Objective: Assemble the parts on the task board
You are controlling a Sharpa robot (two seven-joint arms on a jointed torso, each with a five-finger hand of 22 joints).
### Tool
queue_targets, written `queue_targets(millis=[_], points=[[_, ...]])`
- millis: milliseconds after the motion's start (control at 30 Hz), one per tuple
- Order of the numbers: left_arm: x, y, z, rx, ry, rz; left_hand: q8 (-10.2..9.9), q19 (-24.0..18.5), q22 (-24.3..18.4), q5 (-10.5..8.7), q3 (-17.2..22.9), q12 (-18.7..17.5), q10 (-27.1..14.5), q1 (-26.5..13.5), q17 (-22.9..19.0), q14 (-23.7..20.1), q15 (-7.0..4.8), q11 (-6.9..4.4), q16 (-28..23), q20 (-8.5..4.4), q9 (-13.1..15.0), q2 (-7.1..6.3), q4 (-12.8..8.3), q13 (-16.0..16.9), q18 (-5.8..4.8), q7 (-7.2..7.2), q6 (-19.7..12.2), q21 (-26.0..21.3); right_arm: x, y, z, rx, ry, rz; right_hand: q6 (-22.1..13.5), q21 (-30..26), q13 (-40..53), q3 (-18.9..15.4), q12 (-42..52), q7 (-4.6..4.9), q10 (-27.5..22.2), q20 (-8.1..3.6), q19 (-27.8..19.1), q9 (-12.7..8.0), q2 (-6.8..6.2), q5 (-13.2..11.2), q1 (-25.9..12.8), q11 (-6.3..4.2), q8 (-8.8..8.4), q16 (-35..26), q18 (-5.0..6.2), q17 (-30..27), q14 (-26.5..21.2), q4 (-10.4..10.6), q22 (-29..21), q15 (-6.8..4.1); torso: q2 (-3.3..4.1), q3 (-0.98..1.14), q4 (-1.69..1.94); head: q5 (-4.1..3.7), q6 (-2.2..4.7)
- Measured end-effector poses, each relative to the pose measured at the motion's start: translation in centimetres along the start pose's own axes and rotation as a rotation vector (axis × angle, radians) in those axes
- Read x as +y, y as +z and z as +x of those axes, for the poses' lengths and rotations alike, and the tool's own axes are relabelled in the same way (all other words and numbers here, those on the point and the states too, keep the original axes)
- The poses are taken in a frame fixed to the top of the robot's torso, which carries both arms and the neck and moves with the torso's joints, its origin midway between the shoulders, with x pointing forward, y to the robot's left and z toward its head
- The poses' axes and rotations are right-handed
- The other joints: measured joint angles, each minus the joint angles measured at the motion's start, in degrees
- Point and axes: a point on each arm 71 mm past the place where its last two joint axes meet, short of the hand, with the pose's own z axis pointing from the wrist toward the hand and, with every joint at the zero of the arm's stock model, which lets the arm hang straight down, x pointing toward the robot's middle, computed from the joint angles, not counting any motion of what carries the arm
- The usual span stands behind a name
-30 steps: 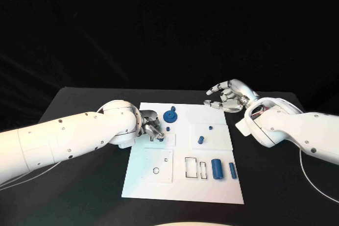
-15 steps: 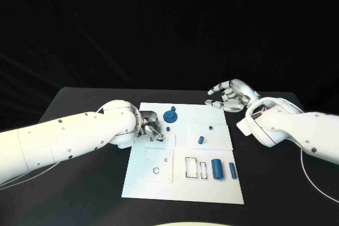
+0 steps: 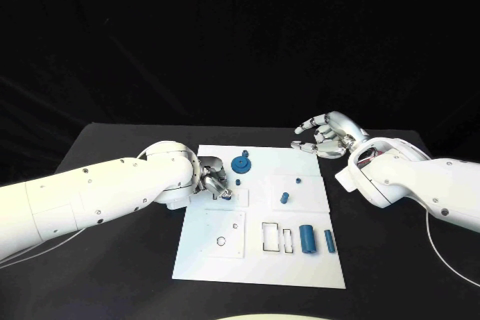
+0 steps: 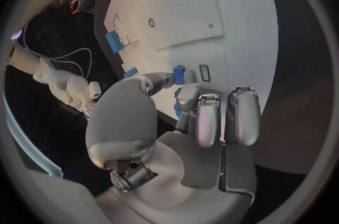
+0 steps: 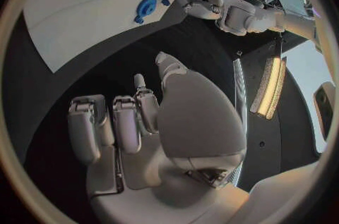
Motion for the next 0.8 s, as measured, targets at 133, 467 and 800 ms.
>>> queue_targets(millis=[133,467,800], points=[[-0.01,0.05,-0.02,0.001,-0.001,0.000,0.30,0.12,0.00,0.75,0.00,0.16,0.20,0.00,0.00,0.00,0.00,-0.20,0.25,-0.12,0.19,0.00,0.00,0.29,0.00,0.00,0.02,0.00,0.00,0.00,0.00,0.000,0.000,0.000,0.00,0.00,0.00,0.00,0.00,0.00,0.00,0.00,0.00,0.00,0.00,0.00,0.00,0.00,0.00,0.00,0.00,0.00,0.00,0.00,0.00,0.00,0.00,0.00,0.00,-0.02,-0.03],[0.01,0.16,-0.10,0.011,-0.004,-0.003,0.68,0.21,0.00,2.45,-0.17,0.51,1.29,-1.56,-0.01,0.01,-0.43,-0.47,0.78,-0.21,0.82,0.55,-0.17,0.88,0.00,-0.02,0.23,0.00,-0.02,-0.01,-0.02,0.000,-0.001,0.000,0.00,0.00,-0.01,0.00,0.00,0.00,0.00,0.00,0.00,0.00,0.00,0.00,0.00,0.00,0.00,0.00,0.00,0.00,0.00,0.00,-0.01,0.00,0.00,0.02,0.00,-0.05,-0.13],[0.04,0.32,-0.15,0.019,-0.010,-0.007,1.01,0.43,0.00,2.45,-0.72,1.59,2.66,-3.65,-0.01,0.00,-0.84,-1.22,1.19,-0.43,1.34,1.44,-0.72,2.49,0.00,-0.54,1.38,0.00,-0.04,-0.02,-0.04,-0.001,-0.002,0.001,0.00,0.00,-0.01,0.00,0.00,0.00,0.00,0.00,0.00,0.00,0.00,0.00,0.00,0.00,0.00,0.00,0.00,-0.01,0.00,0.00,-0.02,0.00,-0.01,0.04,0.02,-0.12,-0.18]])
